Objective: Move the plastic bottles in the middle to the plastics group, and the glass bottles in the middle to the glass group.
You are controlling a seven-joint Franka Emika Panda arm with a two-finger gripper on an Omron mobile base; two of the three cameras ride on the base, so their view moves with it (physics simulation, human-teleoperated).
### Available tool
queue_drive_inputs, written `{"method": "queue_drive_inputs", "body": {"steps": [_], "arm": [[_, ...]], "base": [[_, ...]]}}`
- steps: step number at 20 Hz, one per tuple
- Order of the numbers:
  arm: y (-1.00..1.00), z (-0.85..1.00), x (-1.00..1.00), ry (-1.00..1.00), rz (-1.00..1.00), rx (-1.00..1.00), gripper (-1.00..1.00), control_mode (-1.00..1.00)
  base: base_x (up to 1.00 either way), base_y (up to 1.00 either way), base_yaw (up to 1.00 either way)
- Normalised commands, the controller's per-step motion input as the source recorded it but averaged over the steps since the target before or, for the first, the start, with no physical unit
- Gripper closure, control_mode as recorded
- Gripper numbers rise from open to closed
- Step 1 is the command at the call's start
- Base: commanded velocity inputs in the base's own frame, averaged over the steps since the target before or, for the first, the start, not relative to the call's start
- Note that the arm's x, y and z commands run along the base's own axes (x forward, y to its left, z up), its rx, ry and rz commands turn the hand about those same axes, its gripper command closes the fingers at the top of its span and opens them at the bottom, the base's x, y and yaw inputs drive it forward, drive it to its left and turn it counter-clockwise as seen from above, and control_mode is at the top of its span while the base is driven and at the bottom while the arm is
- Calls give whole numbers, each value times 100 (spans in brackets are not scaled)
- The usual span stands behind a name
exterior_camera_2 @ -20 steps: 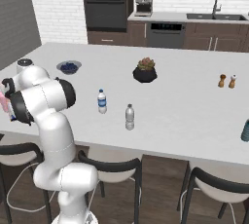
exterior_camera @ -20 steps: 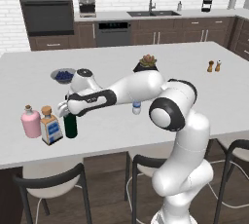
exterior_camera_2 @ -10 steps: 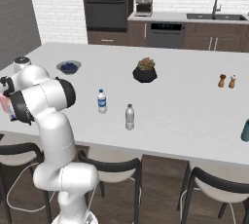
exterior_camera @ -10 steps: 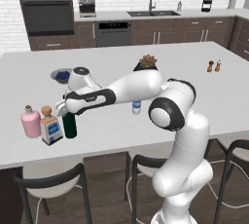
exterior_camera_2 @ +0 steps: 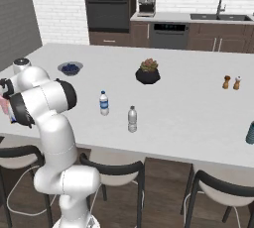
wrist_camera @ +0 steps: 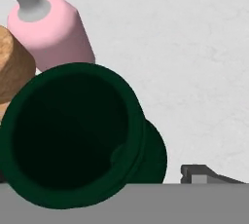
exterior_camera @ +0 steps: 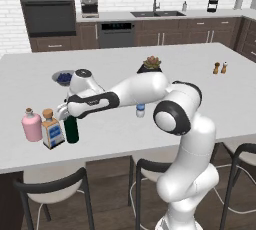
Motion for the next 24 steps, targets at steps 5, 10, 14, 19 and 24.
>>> {"method": "queue_drive_inputs", "body": {"steps": [5,10,14,19,24], "arm": [[-4,2,0,-5,0,0,-100,-100],[-1,13,-4,-6,0,0,-100,-100],[-11,17,-54,-1,0,0,-100,-100],[-39,21,-34,-5,-1,3,-100,-100],[-71,14,-33,-5,-6,9,-100,-100]], "base": [[0,0,0],[0,0,0],[0,0,0],[0,0,0],[0,0,0]]}}
